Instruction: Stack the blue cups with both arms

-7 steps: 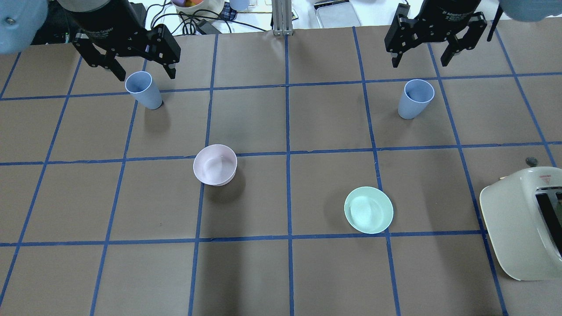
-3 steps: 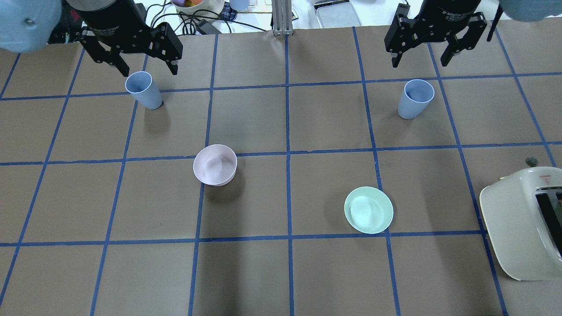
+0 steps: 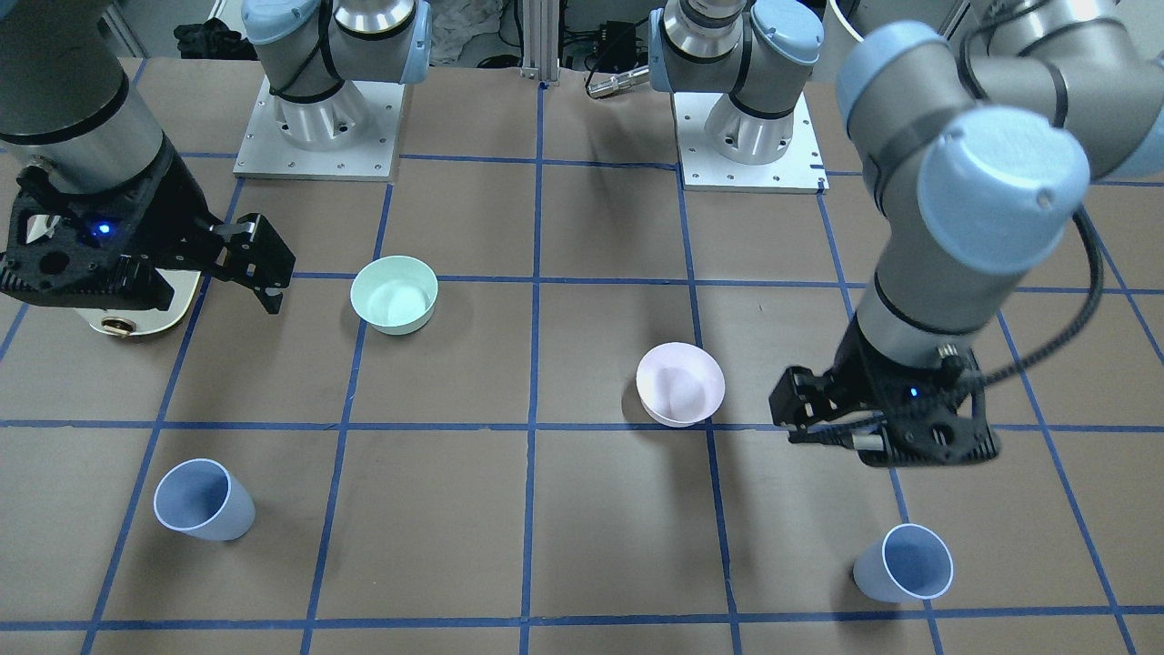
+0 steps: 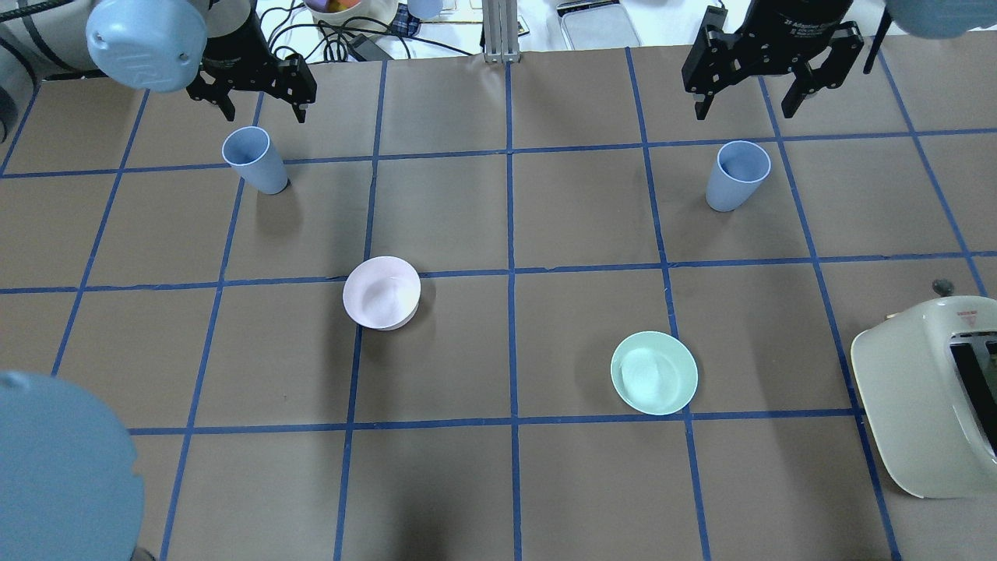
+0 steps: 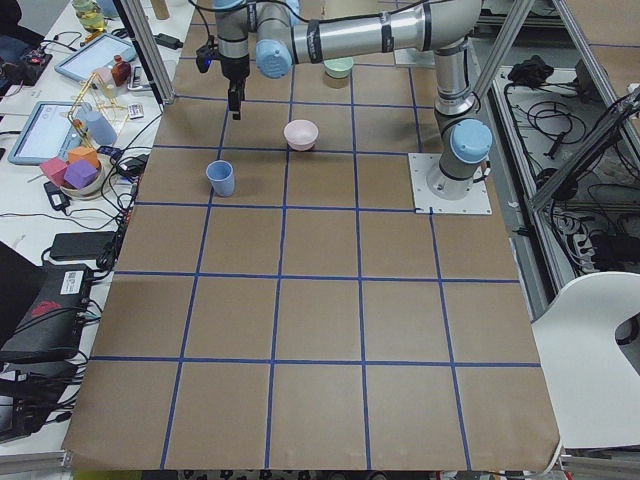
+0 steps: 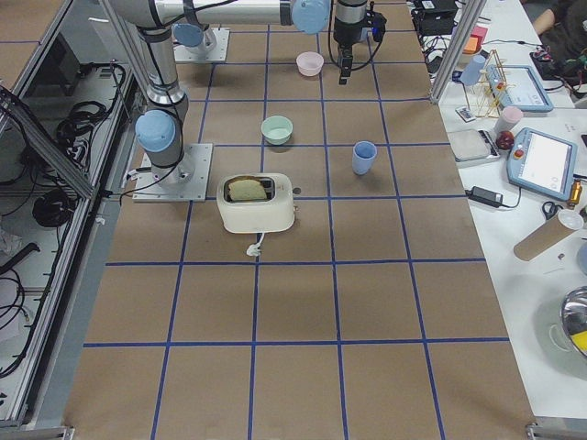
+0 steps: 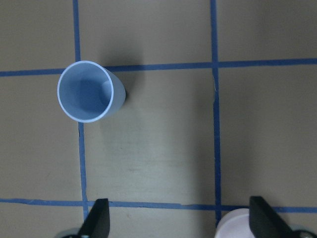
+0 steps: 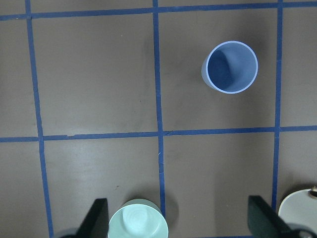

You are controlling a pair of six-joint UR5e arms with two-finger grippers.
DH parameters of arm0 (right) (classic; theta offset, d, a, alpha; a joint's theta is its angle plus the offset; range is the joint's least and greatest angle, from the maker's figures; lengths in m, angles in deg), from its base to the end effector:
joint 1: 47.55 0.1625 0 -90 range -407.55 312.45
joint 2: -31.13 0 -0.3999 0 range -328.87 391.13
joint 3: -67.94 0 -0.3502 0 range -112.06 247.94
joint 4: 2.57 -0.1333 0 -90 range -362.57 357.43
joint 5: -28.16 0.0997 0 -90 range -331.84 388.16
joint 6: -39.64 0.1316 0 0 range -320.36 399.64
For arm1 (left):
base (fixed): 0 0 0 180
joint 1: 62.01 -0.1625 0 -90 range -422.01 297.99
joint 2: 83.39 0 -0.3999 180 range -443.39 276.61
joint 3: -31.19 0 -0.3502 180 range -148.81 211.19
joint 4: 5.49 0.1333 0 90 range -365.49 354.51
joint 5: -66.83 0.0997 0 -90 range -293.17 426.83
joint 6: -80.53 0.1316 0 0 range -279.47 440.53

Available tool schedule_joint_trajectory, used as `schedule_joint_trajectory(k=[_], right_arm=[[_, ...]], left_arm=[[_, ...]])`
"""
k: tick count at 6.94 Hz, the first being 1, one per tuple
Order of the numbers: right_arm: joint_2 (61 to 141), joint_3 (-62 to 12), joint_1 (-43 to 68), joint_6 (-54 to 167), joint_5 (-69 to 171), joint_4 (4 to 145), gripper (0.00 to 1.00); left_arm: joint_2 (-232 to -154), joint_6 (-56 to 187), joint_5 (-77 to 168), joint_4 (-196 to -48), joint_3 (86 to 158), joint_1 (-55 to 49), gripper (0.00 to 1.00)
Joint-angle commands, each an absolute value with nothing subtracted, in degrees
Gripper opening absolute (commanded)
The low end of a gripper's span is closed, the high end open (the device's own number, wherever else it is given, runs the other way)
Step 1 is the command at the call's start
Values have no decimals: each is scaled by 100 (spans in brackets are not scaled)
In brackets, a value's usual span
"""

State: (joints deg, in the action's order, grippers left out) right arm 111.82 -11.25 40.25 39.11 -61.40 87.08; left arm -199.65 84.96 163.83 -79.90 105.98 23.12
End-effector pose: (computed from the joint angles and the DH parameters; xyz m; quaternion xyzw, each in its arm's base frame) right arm 0.1144 -0.5219 0.4367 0.0145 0.9998 -0.0101 0.0036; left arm -0.0633 -0.6380 0.3317 -0.0062 0.9973 -0.0345 0.0640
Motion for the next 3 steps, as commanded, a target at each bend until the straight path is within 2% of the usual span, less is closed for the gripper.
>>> schedule_joint_trajectory(k=[1,3], right_arm=[[11182,-1125,4025,3911,-6140,8708,100],[11182,-1125,4034,3911,-6140,8708,100]], left_arm=[[-20641,8798,16387,-7400,10274,1993,100],[-20915,8800,16352,-7352,10133,1851,97]])
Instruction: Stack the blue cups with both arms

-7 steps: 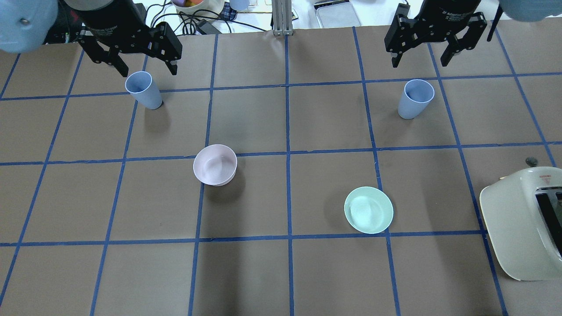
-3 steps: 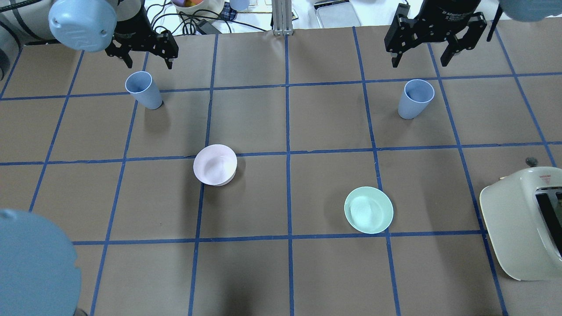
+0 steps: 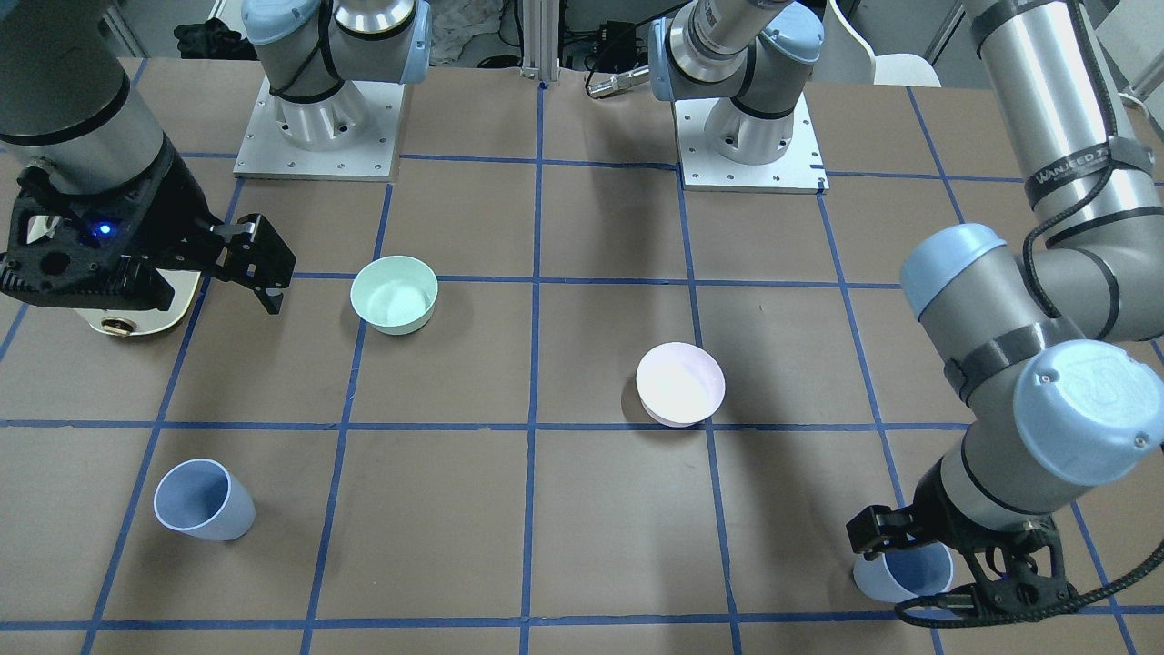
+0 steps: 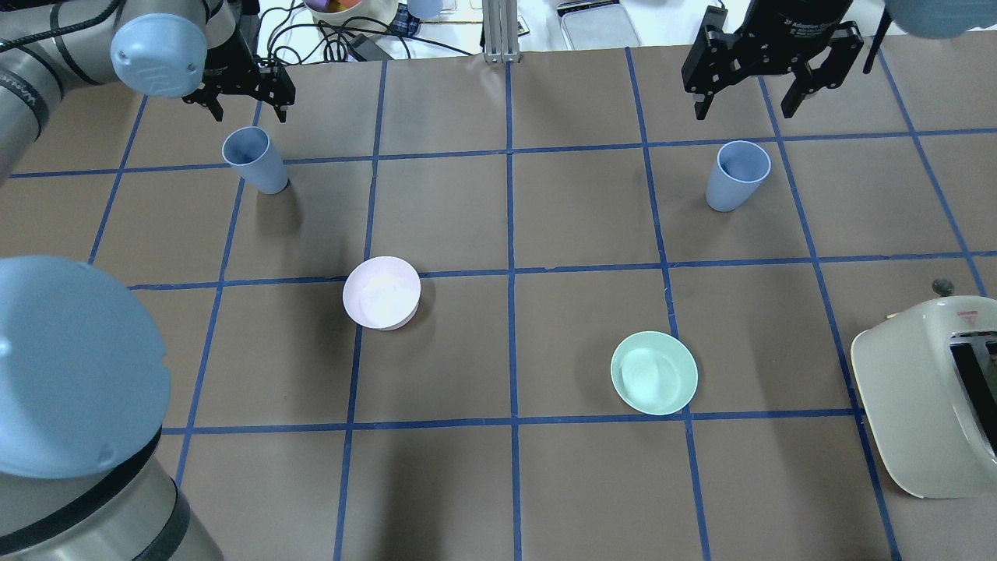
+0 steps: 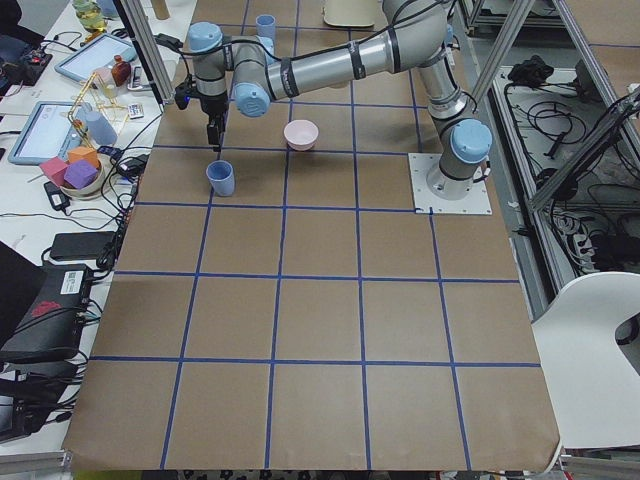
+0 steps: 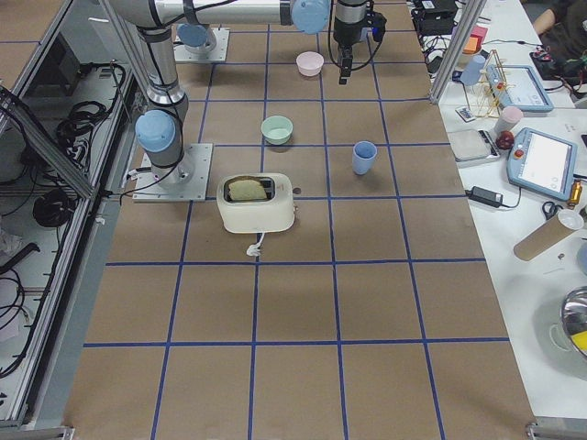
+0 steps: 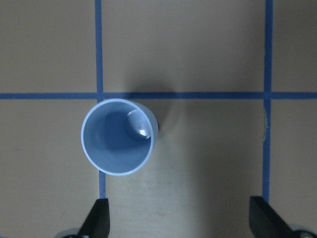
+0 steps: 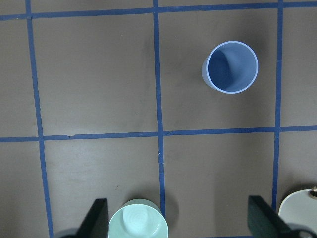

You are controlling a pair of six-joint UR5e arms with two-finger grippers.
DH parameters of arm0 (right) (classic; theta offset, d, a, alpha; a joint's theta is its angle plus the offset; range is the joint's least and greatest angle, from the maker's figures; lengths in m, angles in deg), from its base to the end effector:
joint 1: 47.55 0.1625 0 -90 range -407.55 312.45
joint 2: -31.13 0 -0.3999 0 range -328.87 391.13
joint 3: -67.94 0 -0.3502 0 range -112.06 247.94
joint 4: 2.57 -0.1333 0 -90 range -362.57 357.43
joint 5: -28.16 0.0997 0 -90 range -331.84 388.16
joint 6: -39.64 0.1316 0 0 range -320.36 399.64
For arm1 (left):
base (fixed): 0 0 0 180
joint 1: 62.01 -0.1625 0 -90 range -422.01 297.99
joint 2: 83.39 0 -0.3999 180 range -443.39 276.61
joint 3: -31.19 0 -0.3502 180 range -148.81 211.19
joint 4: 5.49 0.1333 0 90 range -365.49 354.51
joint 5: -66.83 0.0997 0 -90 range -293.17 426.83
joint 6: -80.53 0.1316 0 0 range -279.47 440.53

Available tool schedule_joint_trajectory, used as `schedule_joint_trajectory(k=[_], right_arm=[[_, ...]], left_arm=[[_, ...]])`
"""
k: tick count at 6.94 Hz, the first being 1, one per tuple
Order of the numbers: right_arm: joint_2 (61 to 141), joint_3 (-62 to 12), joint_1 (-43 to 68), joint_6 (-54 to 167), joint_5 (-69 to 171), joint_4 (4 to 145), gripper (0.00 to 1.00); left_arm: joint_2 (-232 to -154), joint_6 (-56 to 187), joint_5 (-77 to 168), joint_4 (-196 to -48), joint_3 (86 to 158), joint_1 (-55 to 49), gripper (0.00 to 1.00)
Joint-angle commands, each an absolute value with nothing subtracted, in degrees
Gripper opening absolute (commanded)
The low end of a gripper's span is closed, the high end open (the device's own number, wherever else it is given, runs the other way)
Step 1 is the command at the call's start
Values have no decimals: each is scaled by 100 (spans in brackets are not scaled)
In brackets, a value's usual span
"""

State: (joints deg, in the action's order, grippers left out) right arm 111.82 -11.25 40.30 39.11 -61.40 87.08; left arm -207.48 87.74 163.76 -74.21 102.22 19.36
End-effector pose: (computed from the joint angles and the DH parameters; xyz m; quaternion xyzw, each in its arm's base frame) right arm 0.1148 -0.5218 0.4367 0.0141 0.9998 -0.0101 0.0036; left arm -0.0148 -0.6853 0.2831 -0.0156 0.9966 -0.0448 0.0672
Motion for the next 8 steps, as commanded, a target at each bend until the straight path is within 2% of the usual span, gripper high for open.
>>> schedule_joint_trajectory(k=[1,2,3,4,5,6,8], right_arm=[[11182,-1125,4034,3911,-6140,8708,100],[11182,-1125,4034,3920,-6140,8700,100],[11182,-1134,4034,3911,-6148,8699,100],[11182,-1134,4034,3920,-6148,8699,100],[11182,-1134,4034,3920,-6140,8699,100],[11182,-1134,4034,3920,-6140,8699,100],[11182,-1134,4034,3911,-6148,8699,100]], left_arm=[[-21012,8808,16203,-7352,10176,1850,90],[-21074,8808,16089,-7326,10177,1850,76],[-21135,8808,16044,-7108,10229,1859,72],[-21171,8861,16044,-7088,10334,1859,27],[-21214,8870,16052,-6984,10483,1859,3],[-21119,8896,16079,-6939,10580,1859,0],[-21040,8879,16096,-6939,10529,1981,0]])
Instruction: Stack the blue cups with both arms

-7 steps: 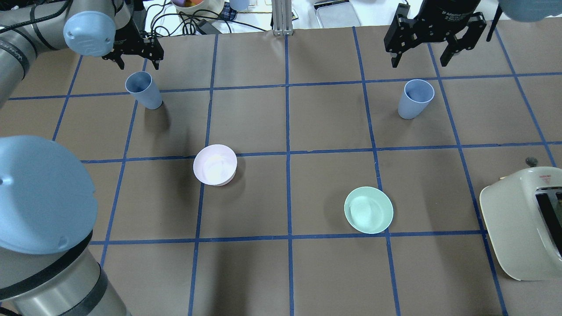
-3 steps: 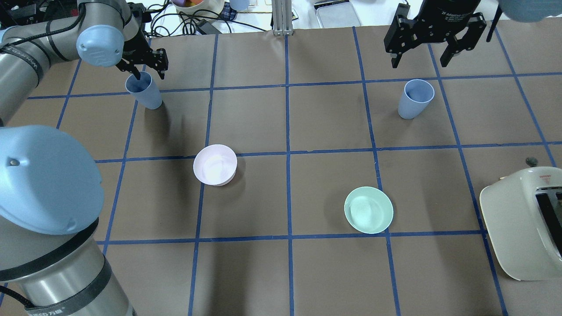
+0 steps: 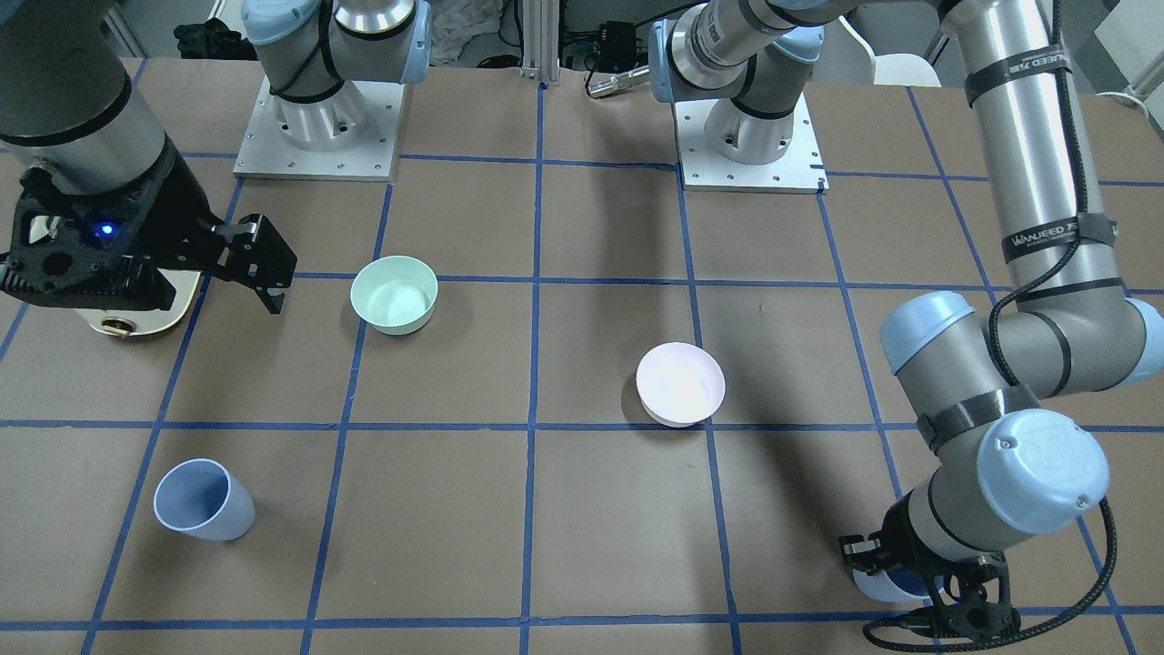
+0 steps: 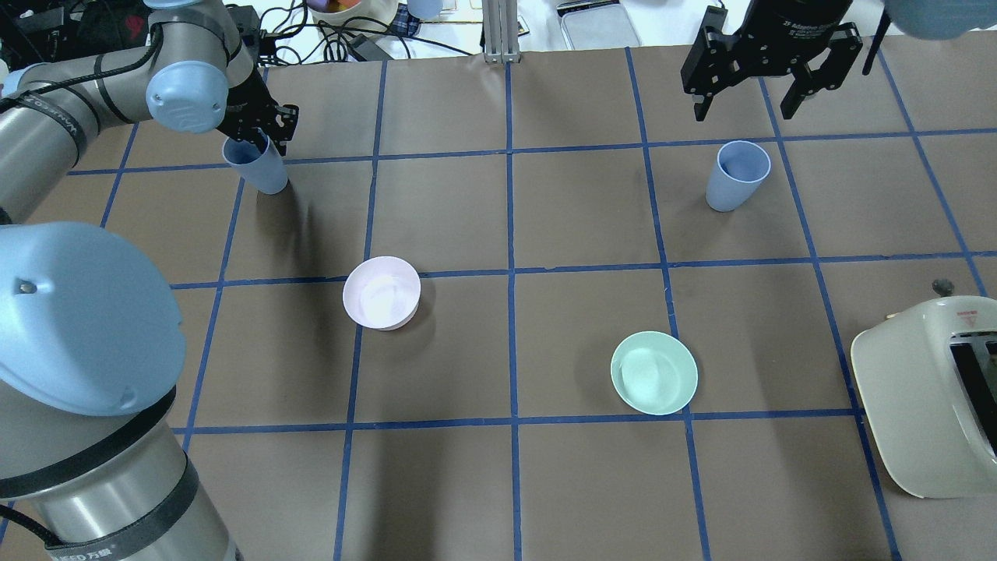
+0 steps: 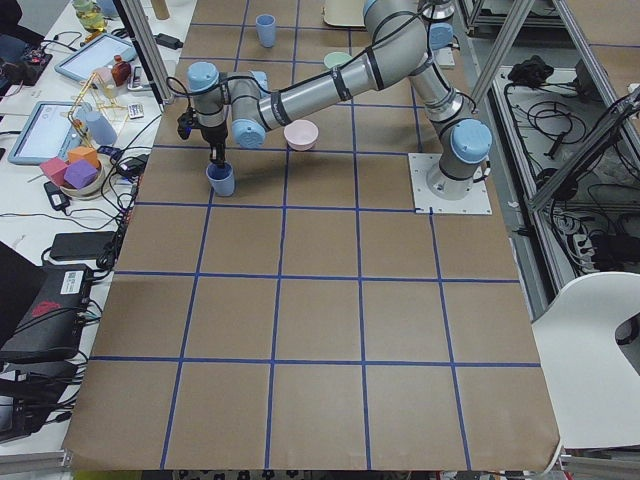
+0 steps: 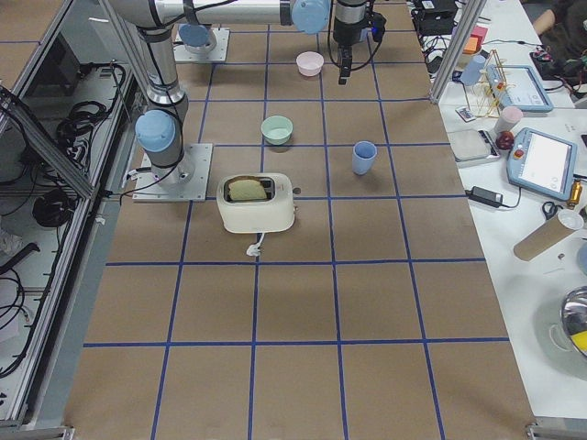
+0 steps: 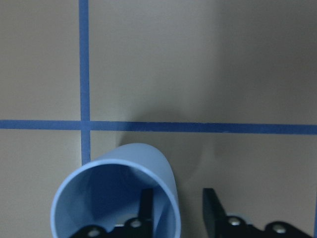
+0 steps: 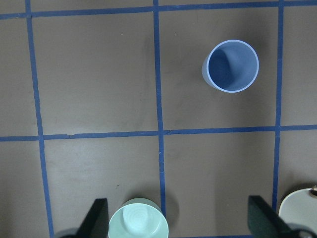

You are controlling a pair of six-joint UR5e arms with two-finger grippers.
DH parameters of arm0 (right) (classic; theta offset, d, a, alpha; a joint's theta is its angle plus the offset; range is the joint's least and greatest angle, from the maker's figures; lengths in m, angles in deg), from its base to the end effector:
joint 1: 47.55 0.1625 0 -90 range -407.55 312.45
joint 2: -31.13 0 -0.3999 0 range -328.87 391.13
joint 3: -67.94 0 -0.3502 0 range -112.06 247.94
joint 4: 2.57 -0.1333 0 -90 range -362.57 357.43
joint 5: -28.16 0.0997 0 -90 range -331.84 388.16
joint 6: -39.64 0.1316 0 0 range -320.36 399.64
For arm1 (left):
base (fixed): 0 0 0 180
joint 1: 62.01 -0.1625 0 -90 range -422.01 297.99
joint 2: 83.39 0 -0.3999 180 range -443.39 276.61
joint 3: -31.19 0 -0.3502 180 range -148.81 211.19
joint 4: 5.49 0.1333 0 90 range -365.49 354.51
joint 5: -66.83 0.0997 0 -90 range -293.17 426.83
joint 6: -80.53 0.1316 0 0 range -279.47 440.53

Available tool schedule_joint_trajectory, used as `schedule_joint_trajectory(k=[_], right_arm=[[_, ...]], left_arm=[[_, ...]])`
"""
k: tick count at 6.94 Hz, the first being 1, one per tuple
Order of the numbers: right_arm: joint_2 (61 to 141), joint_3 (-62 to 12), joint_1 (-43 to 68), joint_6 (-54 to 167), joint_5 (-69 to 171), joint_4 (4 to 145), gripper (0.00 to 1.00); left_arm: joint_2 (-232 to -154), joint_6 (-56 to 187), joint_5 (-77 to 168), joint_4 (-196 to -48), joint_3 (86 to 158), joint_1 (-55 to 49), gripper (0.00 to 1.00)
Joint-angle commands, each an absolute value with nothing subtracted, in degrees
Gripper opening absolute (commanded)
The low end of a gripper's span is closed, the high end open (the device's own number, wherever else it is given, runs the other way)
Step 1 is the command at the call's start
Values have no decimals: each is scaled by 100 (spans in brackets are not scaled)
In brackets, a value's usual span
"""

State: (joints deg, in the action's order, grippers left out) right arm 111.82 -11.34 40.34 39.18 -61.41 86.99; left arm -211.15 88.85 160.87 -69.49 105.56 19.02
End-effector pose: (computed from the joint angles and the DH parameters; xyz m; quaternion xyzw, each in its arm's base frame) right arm 0.1152 -0.5213 0.4359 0.0144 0.9999 -0.0085 0.0036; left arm -0.0169 -0.6887 0.2225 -0.0069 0.9988 -0.0281 0.0399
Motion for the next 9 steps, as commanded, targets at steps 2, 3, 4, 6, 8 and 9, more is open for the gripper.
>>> schedule_joint_trajectory(k=[2,3,4,6,8,9], right_arm=[[11182,-1134,4034,3911,-6140,8699,100],[11182,-1134,4034,3911,-6140,8699,100],[11182,-1134,4034,3911,-6148,8699,100],[11182,-1134,4025,3903,-6148,8691,100],[11182,-1134,3999,3867,-6148,8673,100],[11190,-1134,3999,3867,-6148,8664,100]], left_arm=[[-20506,8722,16079,-7358,10537,2733,0],[-20312,8338,16027,-7543,10502,3234,0],[-20170,7655,15965,-7571,10597,3700,0],[-20064,6555,15895,-7659,10791,4457,0],[-20038,5658,15684,-7625,11220,4950,0],[-20011,5331,15483,-7598,11440,5135,0]])
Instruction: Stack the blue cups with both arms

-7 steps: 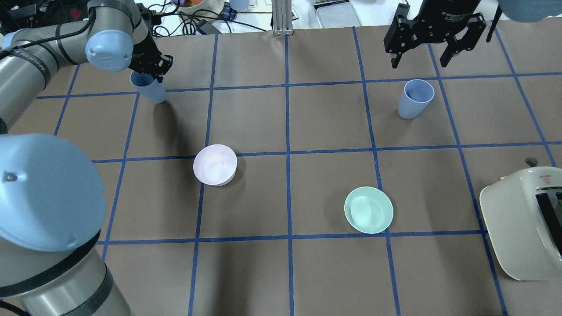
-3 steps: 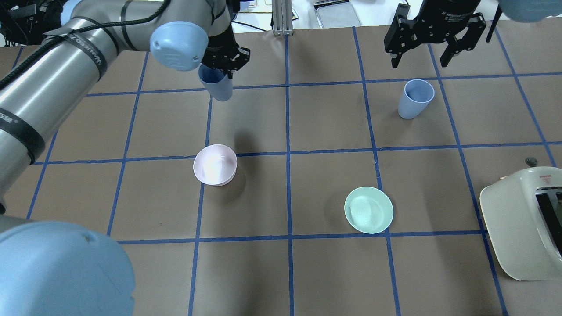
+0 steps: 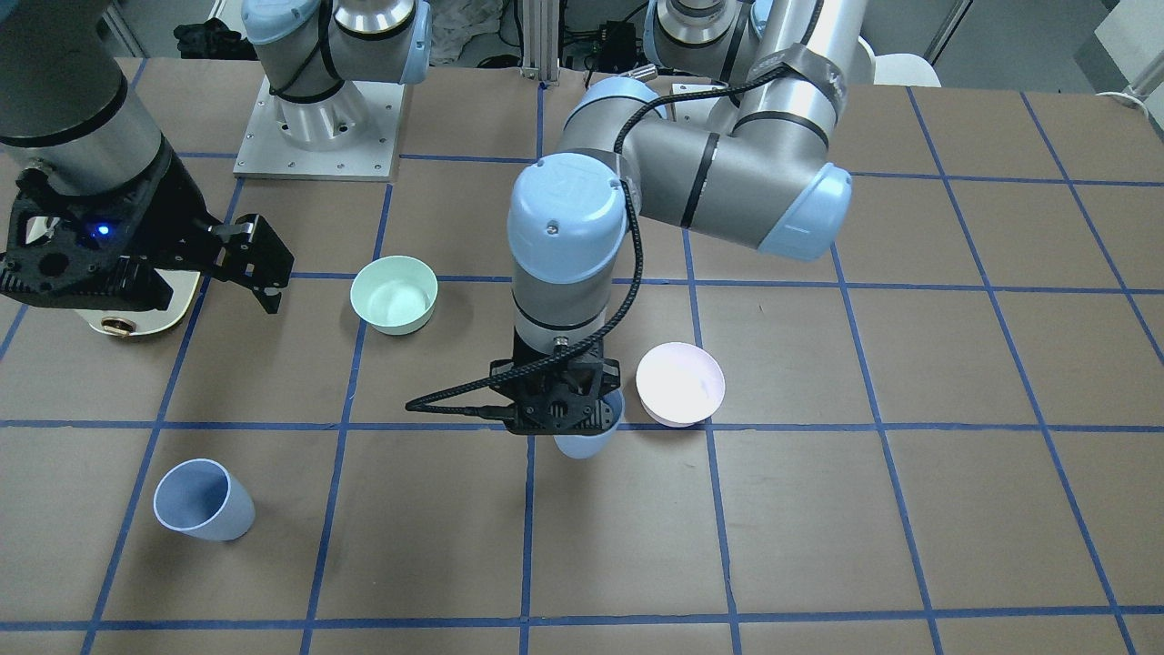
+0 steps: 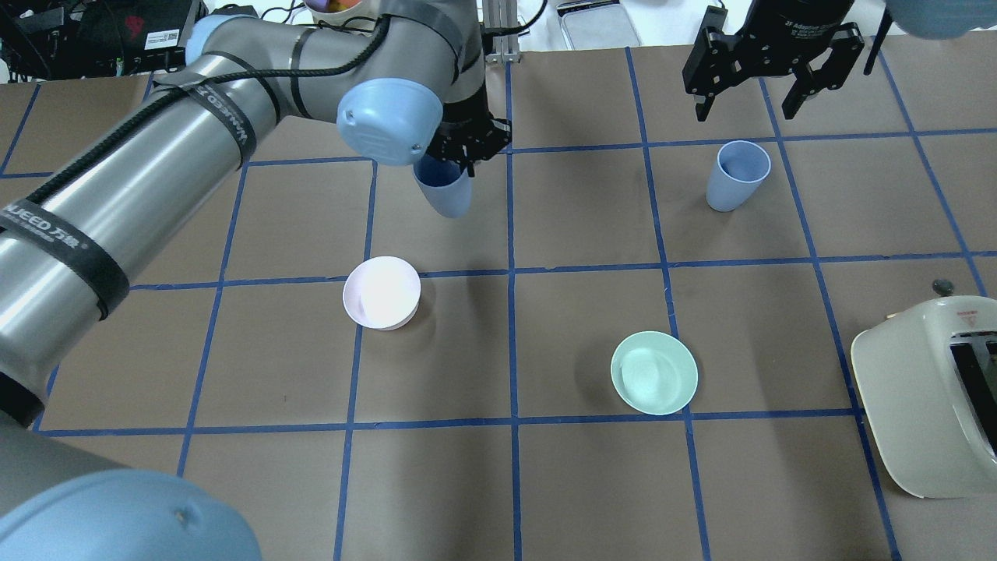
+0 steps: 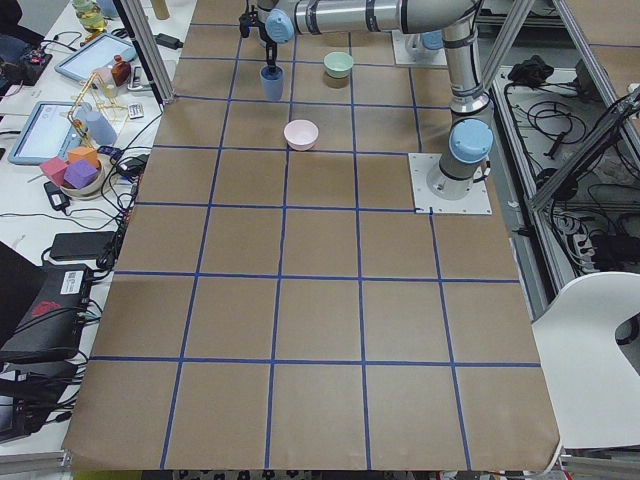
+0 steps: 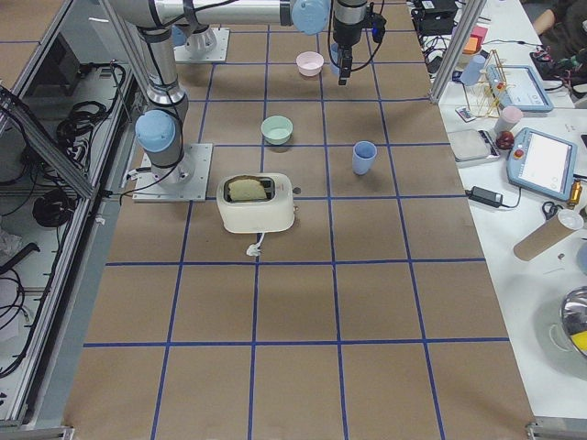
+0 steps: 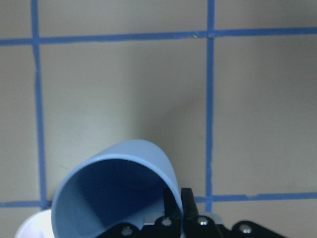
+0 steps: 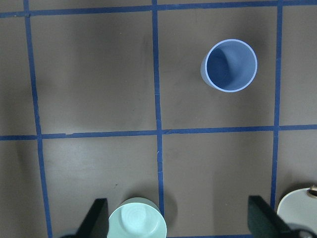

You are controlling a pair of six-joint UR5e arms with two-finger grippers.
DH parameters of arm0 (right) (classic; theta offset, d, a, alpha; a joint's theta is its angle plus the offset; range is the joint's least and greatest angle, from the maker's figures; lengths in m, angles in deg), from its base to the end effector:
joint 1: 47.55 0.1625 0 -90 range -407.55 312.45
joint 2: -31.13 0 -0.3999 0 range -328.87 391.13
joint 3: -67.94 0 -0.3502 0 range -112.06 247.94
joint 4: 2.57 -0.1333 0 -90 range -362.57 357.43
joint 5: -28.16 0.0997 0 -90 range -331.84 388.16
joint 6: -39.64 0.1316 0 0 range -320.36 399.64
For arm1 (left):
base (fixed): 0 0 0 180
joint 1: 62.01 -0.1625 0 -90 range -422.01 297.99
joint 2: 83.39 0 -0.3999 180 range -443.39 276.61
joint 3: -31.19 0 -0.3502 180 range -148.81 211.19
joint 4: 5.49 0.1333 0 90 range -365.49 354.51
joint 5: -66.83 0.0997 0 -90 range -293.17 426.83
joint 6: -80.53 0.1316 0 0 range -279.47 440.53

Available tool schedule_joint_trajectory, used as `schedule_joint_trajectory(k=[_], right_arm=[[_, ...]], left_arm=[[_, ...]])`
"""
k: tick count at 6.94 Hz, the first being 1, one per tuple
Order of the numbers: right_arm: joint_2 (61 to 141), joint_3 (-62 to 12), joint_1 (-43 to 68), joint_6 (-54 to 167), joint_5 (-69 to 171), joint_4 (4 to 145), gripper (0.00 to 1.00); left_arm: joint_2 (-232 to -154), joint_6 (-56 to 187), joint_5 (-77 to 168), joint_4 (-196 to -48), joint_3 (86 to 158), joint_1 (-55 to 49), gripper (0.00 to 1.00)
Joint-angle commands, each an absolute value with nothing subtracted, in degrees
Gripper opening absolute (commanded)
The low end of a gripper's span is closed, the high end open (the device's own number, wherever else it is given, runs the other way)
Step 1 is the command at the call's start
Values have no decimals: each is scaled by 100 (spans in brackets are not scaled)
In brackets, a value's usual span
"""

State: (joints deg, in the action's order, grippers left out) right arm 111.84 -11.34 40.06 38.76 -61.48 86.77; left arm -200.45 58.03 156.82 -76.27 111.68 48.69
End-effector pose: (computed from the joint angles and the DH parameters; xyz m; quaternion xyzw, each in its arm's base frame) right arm 0.1125 -0.5213 0.4356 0.0132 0.9999 -0.0068 0.0029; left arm -0.3436 -0.5322 0.2844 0.0157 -0.9998 0.0135 0.0054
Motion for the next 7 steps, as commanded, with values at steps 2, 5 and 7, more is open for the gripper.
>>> schedule_joint_trajectory(k=[2,5,7], right_arm=[[11191,-1134,4007,3867,-6148,8664,100],[11191,-1134,4008,3867,-6148,8664,100],[11191,-1134,4016,3876,-6148,8656,100]], left_arm=[[-20098,5153,15341,-7546,11783,5181,0],[-20178,5135,15158,-7114,11969,5146,99],[-19959,5126,14946,-7281,11848,4981,100]])
